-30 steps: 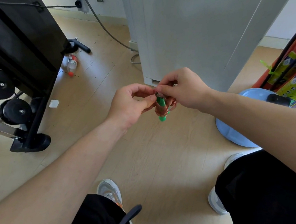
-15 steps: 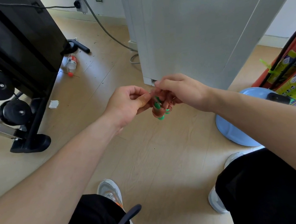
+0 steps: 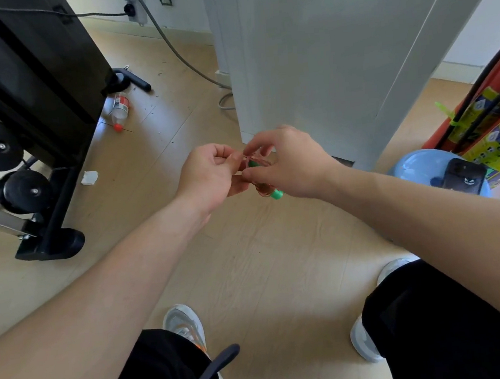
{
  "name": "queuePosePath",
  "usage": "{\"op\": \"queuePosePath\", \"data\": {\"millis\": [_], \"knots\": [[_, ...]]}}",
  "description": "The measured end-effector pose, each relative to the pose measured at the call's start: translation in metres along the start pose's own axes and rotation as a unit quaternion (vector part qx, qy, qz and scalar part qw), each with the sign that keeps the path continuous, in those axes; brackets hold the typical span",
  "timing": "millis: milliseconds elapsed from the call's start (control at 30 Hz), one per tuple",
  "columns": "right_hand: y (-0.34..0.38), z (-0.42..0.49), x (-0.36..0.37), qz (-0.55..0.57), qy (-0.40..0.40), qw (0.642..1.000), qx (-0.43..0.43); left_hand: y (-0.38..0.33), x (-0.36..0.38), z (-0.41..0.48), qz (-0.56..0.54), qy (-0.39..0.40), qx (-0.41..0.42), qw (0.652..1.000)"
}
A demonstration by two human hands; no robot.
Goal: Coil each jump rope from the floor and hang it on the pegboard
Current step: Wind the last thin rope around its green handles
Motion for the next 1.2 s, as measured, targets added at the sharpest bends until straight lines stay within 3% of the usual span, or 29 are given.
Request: {"op": "queuePosePath", "data": {"millis": [267,467,533,633,767,1200], "knots": [[0.006,-0.003,0.008,-0.081,0.014,0.996,-0.019,0.006,-0.004,0.003,0.061,-0.022,0.006,0.998],[0.006,-0.007,0.02,-0.175,0.01,0.984,-0.043,0.007,0.001,-0.002,0.085,0.011,-0.012,0.996],[0.004,-0.006,0.021,-0.155,0.032,0.987,-0.035,0.005,0.0,-0.004,0.124,0.023,0.0,0.992],[0.002,-0.009,0.023,-0.085,0.089,0.992,-0.01,0.003,-0.004,-0.004,0.267,0.048,0.062,0.961],[-0.002,-0.014,0.025,-0.004,0.156,0.988,0.02,0.012,-0.01,0.003,0.363,0.086,0.068,0.925],[-0.012,-0.025,0.03,0.009,0.167,0.984,0.057,0.013,-0.018,0.013,0.426,0.042,0.095,0.899]]}}
Point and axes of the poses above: each hand's wrist, its own z-axis towards the middle knuckle, its own x-axis out of the palm, y = z × x, the point moved 4 cm from there along z, towards the middle knuckle, and after that the axes turned 5 degrees about x, right-handed, at the moved point
